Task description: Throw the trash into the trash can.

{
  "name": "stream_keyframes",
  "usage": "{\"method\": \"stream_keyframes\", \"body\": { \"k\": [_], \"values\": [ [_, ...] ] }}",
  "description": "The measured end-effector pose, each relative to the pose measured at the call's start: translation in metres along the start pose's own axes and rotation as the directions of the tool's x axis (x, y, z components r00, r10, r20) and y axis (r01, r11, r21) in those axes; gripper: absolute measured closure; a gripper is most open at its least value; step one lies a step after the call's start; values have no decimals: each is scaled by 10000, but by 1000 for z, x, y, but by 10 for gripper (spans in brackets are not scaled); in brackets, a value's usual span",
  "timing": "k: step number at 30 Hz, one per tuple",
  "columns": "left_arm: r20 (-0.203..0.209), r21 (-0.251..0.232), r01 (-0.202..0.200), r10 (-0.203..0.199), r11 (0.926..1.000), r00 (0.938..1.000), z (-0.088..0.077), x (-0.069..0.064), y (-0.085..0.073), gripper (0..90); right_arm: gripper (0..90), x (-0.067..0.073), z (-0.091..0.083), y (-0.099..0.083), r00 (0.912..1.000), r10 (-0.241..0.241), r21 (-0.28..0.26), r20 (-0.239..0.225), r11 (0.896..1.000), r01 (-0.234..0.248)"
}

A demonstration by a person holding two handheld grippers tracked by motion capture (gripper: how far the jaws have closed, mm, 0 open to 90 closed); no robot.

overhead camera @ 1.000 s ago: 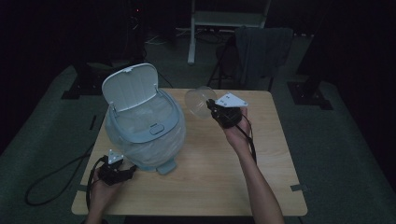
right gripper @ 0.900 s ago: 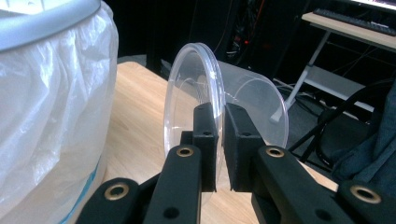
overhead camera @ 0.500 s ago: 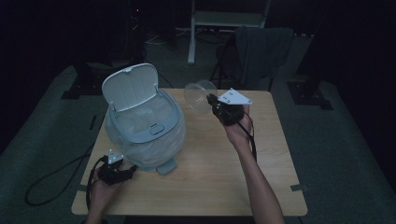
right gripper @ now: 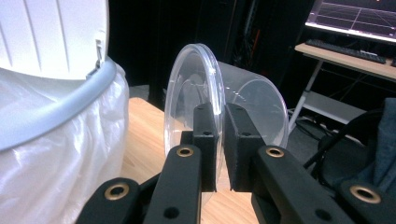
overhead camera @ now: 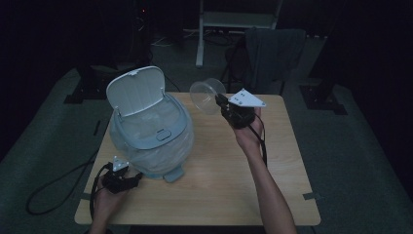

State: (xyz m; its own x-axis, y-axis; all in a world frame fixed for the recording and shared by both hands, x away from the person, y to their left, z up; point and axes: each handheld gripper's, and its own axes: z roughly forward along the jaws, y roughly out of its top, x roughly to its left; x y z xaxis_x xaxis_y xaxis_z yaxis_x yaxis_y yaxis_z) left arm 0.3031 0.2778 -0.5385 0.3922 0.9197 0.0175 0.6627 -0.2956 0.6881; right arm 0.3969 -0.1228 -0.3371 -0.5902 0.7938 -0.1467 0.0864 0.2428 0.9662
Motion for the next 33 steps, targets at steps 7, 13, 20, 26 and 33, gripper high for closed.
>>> {"method": "stream_keyframes", "body": {
  "k": [7,13,20,26,33],
  "values": [
    [1,1,-2,2,10000,10000,0,0,0,337,836,2,-3,7,9997,104,-335,-210,9994,-111],
    [11,3,-1,1,10000,10000,0,0,0,337,836,6,-6,15,9993,95,-598,-358,9981,-116],
    [7,9,-4,4,10000,10000,0,0,0,337,836,11,-9,22,9984,72,-867,-562,9962,-121],
    [12,5,-3,3,10000,10000,0,0,0,337,836,15,-10,27,9974,44,-1065,-721,9942,-120],
    [15,20,-6,6,10000,10000,0,0,0,337,836,18,-11,31,9945,236,-1245,-1018,9916,-363]
  ]
}}
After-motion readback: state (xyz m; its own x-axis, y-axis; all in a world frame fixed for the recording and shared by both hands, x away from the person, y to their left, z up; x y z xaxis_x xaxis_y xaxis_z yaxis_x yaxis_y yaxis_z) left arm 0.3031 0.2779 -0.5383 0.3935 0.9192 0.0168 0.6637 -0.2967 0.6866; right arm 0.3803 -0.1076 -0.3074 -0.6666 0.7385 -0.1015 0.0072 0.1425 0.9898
